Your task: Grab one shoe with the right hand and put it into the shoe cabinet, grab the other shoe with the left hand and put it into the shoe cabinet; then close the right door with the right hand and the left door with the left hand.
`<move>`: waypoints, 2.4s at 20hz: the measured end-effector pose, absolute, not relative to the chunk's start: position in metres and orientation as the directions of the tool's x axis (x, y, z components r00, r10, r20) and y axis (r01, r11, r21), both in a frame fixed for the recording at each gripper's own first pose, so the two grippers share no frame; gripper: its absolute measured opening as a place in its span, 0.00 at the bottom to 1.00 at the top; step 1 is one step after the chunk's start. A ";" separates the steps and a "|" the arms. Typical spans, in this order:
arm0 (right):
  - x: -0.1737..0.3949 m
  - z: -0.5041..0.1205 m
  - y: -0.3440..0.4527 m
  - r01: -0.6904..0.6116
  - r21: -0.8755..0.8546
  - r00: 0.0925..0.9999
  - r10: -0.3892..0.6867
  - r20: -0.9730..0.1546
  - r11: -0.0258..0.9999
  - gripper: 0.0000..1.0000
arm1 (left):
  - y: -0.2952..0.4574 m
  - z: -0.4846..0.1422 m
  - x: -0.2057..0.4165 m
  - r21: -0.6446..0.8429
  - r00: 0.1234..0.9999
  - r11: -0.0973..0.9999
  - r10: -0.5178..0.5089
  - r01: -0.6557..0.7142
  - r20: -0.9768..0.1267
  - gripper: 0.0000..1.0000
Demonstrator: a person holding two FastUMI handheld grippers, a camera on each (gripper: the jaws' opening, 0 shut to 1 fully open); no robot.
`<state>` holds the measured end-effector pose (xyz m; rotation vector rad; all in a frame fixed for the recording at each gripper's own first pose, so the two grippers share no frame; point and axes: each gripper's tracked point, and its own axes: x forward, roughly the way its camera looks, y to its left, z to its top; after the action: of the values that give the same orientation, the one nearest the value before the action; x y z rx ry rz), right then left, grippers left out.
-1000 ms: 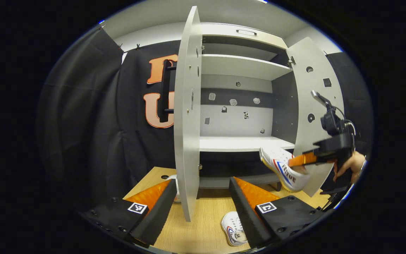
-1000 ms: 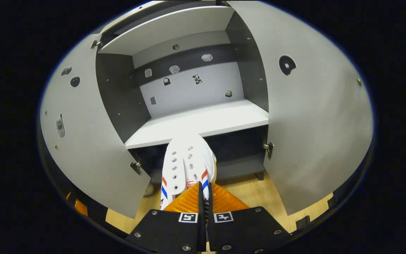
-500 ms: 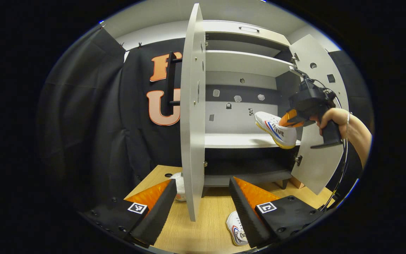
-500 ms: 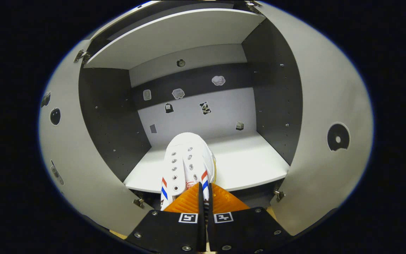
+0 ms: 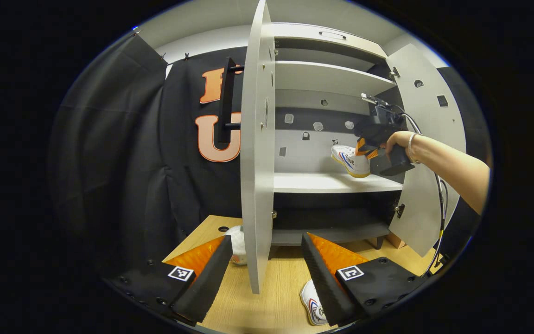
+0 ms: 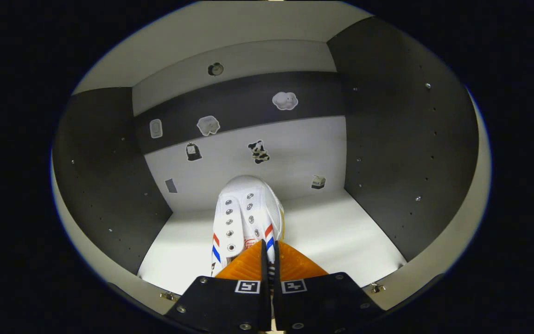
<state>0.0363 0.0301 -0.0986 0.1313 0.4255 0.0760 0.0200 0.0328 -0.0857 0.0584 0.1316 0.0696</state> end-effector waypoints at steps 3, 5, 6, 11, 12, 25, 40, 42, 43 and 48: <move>0.039 -0.111 0.032 -0.029 0.156 0.883 0.098 -0.459 0.987 0.02 | 0.031 -0.085 0.023 0.046 0.989 0.997 0.068 -0.062 -0.129 0.97; 0.041 -0.117 0.029 -0.014 0.144 0.871 0.083 -0.485 0.990 0.02 | 0.030 -0.085 0.024 0.041 0.989 0.997 0.067 -0.062 -0.133 0.97; 0.040 -0.117 0.028 -0.008 0.135 0.870 0.074 -0.487 0.991 0.02 | 0.032 -0.088 0.035 0.042 0.989 0.997 0.068 -0.063 -0.130 0.97; 0.049 -0.107 0.029 -0.012 0.154 0.899 0.079 -0.432 0.988 0.23 | 0.026 -0.091 0.034 0.029 0.989 0.998 0.057 -0.053 -0.137 0.97; 0.047 -0.102 0.028 -0.020 0.149 0.906 0.081 -0.415 0.989 0.27 | 0.026 -0.091 0.033 0.026 0.989 0.998 0.057 -0.054 -0.138 0.97; -0.032 -0.043 0.005 -0.167 0.020 0.977 0.168 -0.130 0.986 0.88 | 0.006 -0.104 0.016 0.006 0.987 0.999 0.044 -0.044 -0.153 0.94; -0.136 -0.053 -0.027 -0.175 -0.001 0.982 0.174 -0.075 0.985 0.92 | -0.027 -0.290 0.029 -0.036 0.893 0.999 -0.029 0.014 -0.449 0.97; -0.139 -0.060 -0.030 -0.173 0.004 0.981 0.173 -0.088 0.985 0.92 | -0.035 -0.315 0.033 -0.049 0.869 0.998 -0.054 0.034 -0.492 0.98; -0.140 -0.063 -0.032 -0.169 0.009 0.981 0.169 -0.098 0.986 0.92 | -0.036 -0.326 0.033 -0.046 0.853 0.998 -0.056 0.038 -0.518 0.97; -0.146 -0.076 -0.037 -0.164 0.042 0.977 0.168 -0.133 0.986 0.92 | -0.049 -0.371 0.033 -0.064 0.780 0.997 -0.077 0.048 -0.621 0.98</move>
<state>-0.1455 -0.0371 -0.0755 0.0308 0.1371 0.1677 0.0335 -0.0489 -0.3714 -0.0458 0.6726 -0.0674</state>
